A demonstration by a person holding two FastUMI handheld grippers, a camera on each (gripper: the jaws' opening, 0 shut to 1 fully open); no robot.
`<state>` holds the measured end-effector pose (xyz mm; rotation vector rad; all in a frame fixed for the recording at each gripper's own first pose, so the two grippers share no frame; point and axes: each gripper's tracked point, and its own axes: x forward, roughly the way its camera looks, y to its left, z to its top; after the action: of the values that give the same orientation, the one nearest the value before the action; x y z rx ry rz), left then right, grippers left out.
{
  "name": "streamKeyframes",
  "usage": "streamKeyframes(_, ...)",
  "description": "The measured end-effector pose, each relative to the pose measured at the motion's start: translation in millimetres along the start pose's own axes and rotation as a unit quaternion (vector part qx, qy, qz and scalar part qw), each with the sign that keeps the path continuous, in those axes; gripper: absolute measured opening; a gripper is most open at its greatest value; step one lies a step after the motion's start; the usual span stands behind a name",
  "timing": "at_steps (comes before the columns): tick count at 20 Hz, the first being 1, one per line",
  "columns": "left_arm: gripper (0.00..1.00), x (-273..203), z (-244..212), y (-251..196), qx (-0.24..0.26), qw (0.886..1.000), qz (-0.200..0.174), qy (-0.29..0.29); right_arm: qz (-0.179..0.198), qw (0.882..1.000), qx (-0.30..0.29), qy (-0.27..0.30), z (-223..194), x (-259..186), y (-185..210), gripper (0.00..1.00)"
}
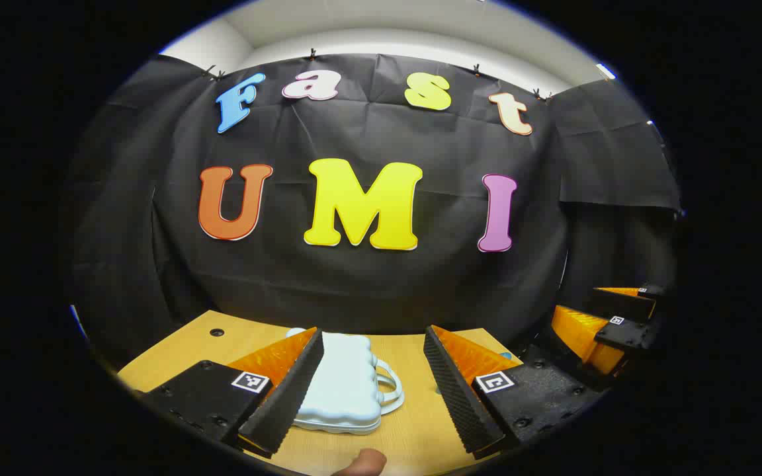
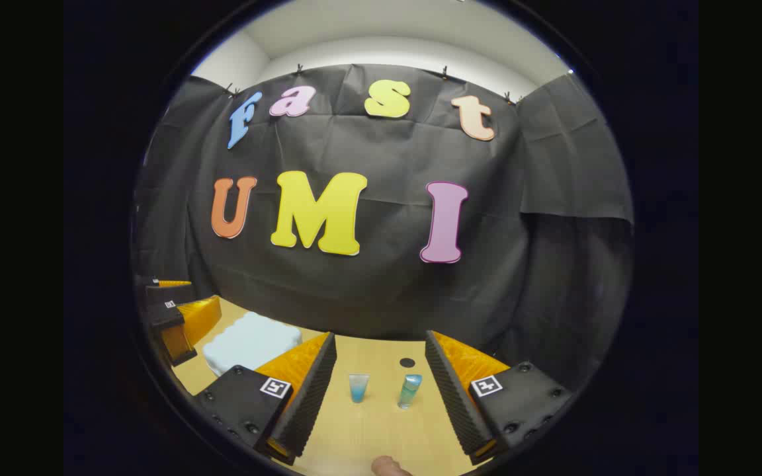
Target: First open the suitcase, pack the skin care products into it, and then close the suitcase.
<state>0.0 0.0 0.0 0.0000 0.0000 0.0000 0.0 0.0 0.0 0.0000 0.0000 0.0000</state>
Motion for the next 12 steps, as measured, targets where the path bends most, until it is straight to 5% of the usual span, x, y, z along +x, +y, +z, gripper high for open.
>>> streamKeyframes(12,0.97,21.3,-2.2,-13.0,0.004,1.000,0.013,0.002,0.020,1.000,-0.020,-0.003,3.3,15.2,-6.7,0.80)
